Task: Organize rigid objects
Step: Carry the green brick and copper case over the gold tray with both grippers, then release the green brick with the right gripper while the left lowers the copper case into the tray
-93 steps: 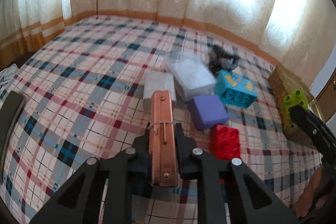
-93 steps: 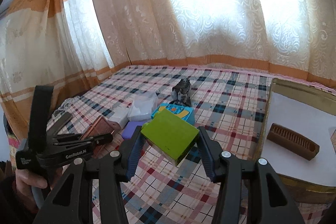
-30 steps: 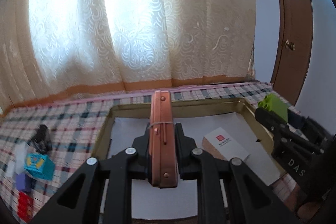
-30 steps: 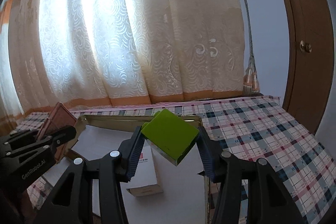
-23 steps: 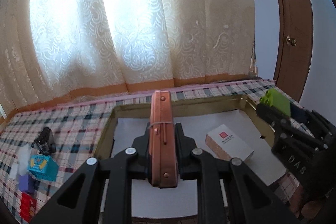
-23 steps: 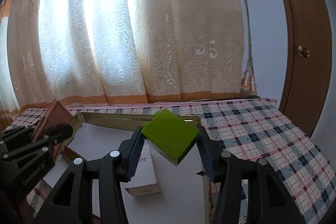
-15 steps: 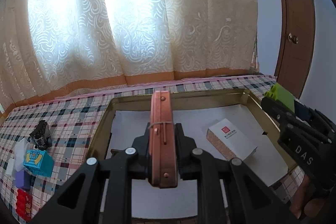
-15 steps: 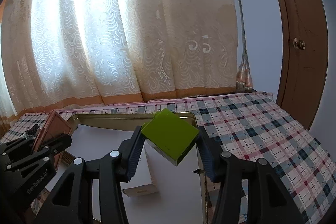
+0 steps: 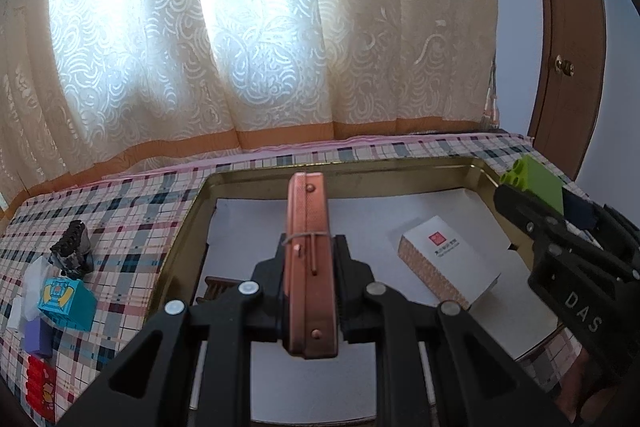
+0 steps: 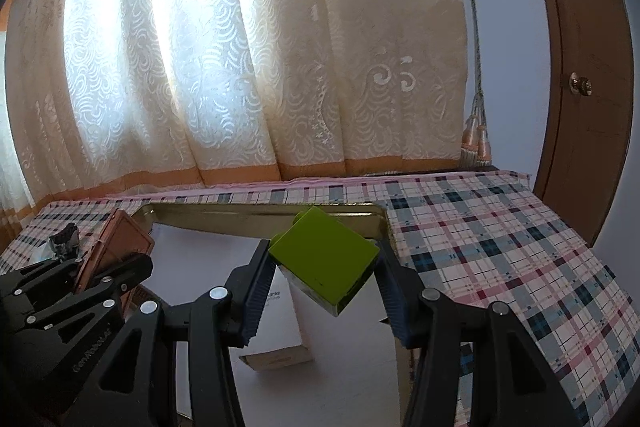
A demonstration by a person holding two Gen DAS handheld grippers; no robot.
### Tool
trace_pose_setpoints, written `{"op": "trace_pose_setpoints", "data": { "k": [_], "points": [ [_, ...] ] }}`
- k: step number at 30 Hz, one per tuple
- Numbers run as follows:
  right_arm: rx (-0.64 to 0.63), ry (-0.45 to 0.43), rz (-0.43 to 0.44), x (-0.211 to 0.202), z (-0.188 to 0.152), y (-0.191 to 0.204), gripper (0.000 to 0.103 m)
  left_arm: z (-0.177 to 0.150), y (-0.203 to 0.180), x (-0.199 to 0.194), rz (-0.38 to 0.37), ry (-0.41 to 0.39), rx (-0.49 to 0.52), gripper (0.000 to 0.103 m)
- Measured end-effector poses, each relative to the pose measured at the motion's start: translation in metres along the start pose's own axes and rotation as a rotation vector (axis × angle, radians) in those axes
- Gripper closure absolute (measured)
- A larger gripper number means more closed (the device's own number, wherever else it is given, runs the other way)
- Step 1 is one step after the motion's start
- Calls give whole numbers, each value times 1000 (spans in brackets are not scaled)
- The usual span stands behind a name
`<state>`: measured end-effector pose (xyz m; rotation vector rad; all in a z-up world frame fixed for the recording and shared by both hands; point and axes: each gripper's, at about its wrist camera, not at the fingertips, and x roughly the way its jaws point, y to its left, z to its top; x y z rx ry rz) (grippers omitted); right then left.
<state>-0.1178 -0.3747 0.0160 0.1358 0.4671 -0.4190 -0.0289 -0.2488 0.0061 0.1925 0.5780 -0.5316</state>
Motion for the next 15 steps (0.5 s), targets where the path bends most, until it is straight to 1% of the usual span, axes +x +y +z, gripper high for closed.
{"op": "trace_pose_setpoints", "data": {
  "k": [5, 15],
  "points": [
    [-18, 10, 8, 1, -1, 4, 49, 0, -3, 2, 6, 3, 12, 86],
    [-3, 33, 29, 4, -1, 3, 49, -3, -3, 8, 9, 24, 18, 86]
  ]
}}
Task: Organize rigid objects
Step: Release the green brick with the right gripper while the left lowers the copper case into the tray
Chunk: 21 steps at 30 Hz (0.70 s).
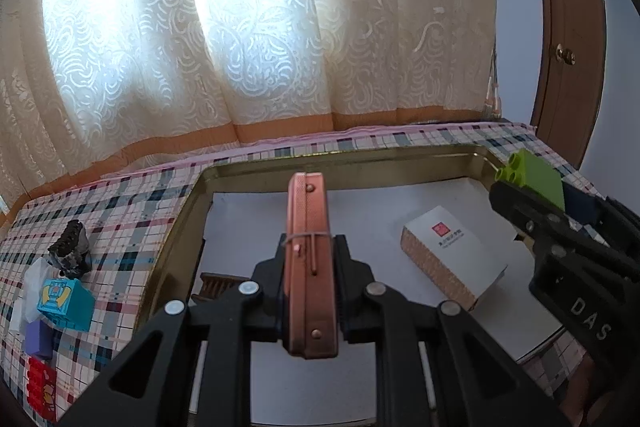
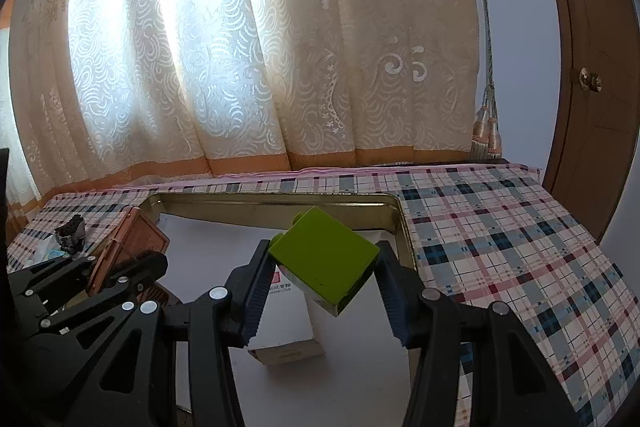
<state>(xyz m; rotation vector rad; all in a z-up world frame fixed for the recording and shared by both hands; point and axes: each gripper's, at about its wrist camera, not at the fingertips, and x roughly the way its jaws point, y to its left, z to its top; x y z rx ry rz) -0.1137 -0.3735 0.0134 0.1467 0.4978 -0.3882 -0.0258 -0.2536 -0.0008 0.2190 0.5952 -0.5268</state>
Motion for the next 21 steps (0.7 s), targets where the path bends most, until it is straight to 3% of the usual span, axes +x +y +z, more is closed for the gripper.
{"op": "trace_pose_setpoints", "data": {
  "k": [14, 15, 17, 21],
  "points": [
    [3, 14, 13, 2, -1, 1, 48, -1, 1, 8, -4, 35, -8, 86],
    [5, 5, 10, 1, -1, 1, 46, -1, 1, 8, -4, 33, -8, 86],
    [15, -17, -7, -3, -1, -1, 26, -1, 2, 6, -6, 26, -12, 86],
    [71, -84, -56, -16, -2, -9, 23, -1, 5, 3, -5, 11, -26, 84]
  ]
}}
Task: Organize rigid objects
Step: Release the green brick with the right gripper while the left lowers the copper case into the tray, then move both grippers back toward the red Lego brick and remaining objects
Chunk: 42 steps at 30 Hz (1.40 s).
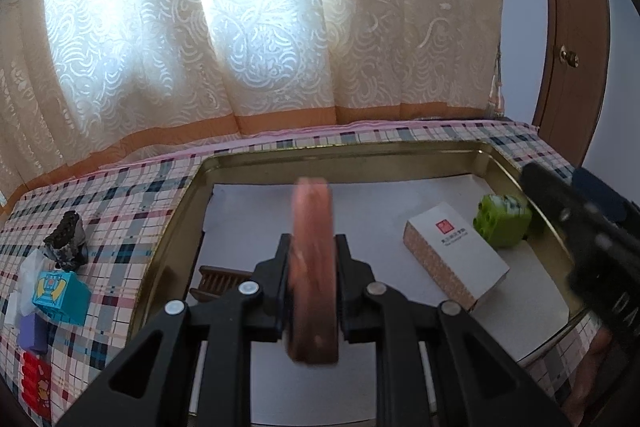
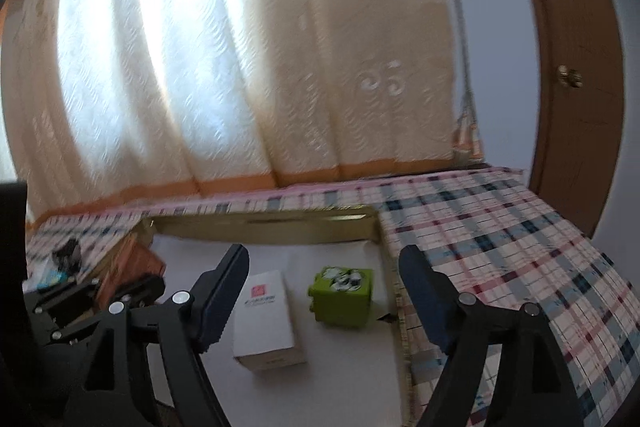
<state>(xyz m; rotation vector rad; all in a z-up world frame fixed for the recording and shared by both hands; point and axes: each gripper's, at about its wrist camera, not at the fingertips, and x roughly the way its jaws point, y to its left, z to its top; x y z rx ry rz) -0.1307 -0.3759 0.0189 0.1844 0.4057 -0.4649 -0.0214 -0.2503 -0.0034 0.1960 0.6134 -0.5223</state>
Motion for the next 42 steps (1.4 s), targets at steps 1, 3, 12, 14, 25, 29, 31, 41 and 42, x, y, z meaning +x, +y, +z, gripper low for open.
{"op": "trace_pose_setpoints", "data": {
  "k": [1, 3, 12, 14, 25, 29, 31, 41, 42],
  "points": [
    [18, -21, -13, -3, 0, -3, 23, 0, 0, -2, 3, -8, -2, 75],
    [53, -59, -19, -10, 0, -8, 23, 0, 0, -7, 15, -39, -4, 33],
    [30, -145, -110, -26, -1, 1, 23, -6, -10, -49, 155, -302, 94, 0],
    [9, -150, -116, -27, -1, 7, 23, -6, -6, -50, 141, -286, 81, 0],
    [20, -155, -83, -31, -3, 8, 23, -3, 29, -45, 134, -215, -55, 0],
    [28, -162, -63, -33, -4, 8, 23, -4, 39, -43, 140, -197, -85, 0],
    [34, -169, -50, -34, -4, 8, 23, -5, 46, -43, 147, -191, -91, 0],
    [35, -206, -53, -42, -6, 18, 23, -28, 94, -61, 195, -177, -112, 0],
    [42, -206, -45, -43, -7, 20, 23, -31, 101, -63, 203, -176, -131, 0]
  ]
}}
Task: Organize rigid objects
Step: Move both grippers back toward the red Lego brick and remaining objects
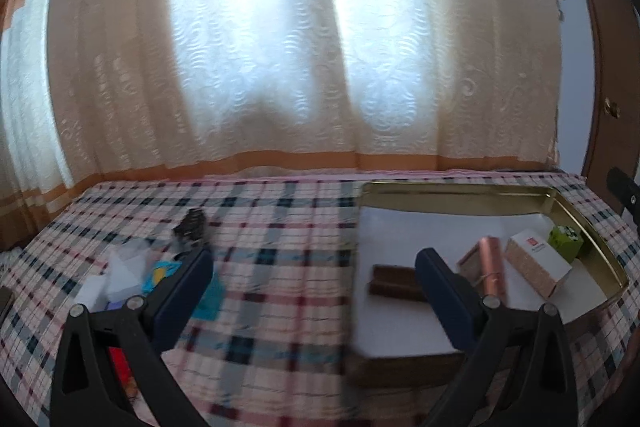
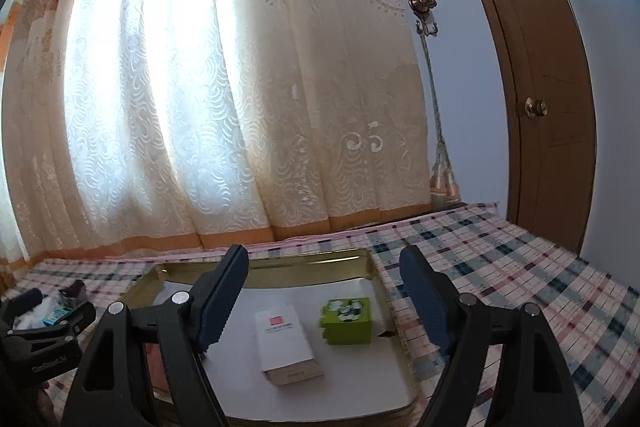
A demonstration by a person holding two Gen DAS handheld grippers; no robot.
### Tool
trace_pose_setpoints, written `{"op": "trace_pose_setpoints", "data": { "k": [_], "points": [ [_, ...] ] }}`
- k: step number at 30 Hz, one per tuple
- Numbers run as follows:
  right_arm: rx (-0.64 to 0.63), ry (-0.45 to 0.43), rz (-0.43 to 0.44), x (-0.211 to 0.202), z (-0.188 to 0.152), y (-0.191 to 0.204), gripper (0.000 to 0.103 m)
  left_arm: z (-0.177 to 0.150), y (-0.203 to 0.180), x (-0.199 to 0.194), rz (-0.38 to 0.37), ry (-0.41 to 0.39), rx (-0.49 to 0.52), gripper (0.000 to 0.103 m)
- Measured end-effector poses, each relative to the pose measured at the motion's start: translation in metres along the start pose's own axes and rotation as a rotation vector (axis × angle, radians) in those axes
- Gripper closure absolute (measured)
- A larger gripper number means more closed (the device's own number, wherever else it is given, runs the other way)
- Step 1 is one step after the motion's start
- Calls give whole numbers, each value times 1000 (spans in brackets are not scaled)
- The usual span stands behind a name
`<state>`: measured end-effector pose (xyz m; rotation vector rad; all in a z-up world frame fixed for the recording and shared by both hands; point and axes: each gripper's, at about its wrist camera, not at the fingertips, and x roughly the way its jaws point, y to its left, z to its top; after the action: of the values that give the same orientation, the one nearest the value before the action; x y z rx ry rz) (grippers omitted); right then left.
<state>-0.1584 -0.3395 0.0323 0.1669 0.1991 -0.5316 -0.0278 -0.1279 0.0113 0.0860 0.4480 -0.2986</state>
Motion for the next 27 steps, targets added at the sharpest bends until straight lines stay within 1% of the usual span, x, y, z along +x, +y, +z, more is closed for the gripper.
{"op": "trace_pose_setpoints", "data": {
  "k": [6, 14, 18, 23, 27],
  "points": [
    [0, 26, 57, -6, -7, 27, 23, -3, 27, 0, 48, 10, -38, 0],
    [-46, 56, 125, -14, -18, 76, 23, -5, 53, -1, 83, 7, -40, 0],
    [-58, 79, 176, -15, -25, 103, 23, -6, 68, 2, 96, 30, -49, 0],
    [-102, 89, 231, -18, -30, 138, 23, -8, 83, 5, 104, 55, -63, 0],
    [-94, 107, 280, -18, -34, 159, 23, -10, 99, 6, 126, 75, -77, 0]
  ]
}}
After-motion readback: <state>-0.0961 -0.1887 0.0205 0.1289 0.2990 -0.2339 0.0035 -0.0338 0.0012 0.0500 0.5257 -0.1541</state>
